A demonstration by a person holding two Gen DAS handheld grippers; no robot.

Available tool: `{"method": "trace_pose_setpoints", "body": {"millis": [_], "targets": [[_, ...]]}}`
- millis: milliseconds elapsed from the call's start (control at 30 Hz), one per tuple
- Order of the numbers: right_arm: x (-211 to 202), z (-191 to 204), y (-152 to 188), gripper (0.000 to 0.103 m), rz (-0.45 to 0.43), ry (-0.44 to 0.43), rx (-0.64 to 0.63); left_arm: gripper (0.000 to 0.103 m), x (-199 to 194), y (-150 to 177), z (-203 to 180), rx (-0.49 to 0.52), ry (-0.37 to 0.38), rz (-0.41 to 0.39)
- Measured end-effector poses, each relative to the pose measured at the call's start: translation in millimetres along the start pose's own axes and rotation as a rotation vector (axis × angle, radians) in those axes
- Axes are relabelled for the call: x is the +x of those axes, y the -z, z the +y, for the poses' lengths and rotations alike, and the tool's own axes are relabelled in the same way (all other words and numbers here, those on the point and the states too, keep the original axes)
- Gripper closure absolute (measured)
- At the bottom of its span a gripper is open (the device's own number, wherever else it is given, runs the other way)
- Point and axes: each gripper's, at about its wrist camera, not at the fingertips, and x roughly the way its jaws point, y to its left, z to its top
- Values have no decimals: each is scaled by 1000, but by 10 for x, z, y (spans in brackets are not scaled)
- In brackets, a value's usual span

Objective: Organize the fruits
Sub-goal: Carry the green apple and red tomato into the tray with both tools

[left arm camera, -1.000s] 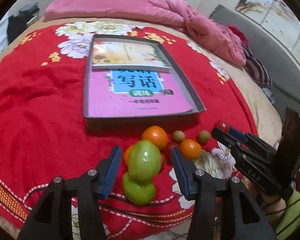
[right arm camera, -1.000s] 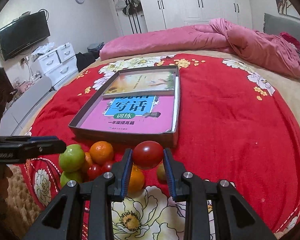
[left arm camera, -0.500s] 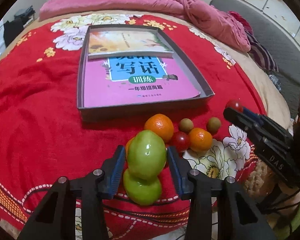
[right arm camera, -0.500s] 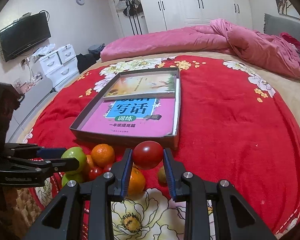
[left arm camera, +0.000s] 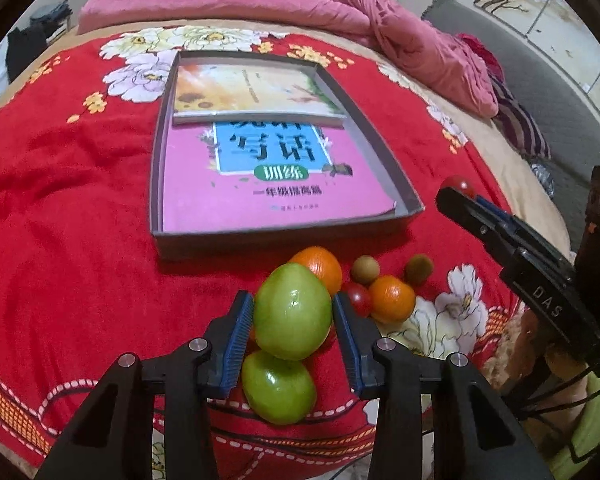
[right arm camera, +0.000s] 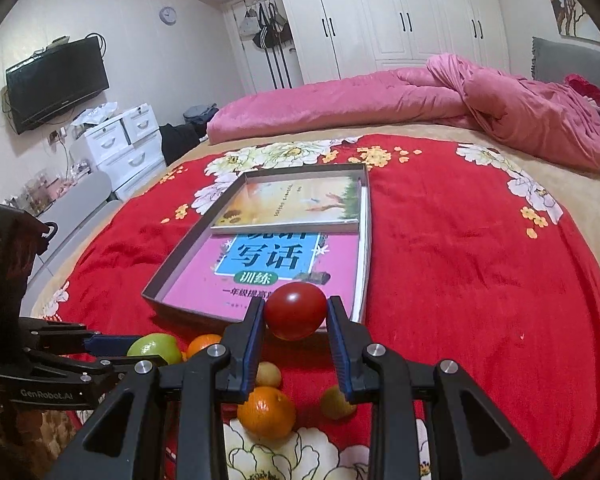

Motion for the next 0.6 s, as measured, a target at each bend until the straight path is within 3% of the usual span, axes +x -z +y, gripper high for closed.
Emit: {"method": "trace_pose_setpoints", "body": {"millis": [300, 600], "targets": [[103, -44, -141, 72, -21, 1, 1, 61, -99, -276, 80, -27, -20, -69], [303, -59, -188, 72, 10, 1, -16, 61, 37, -524, 181, -53, -69, -106]]}}
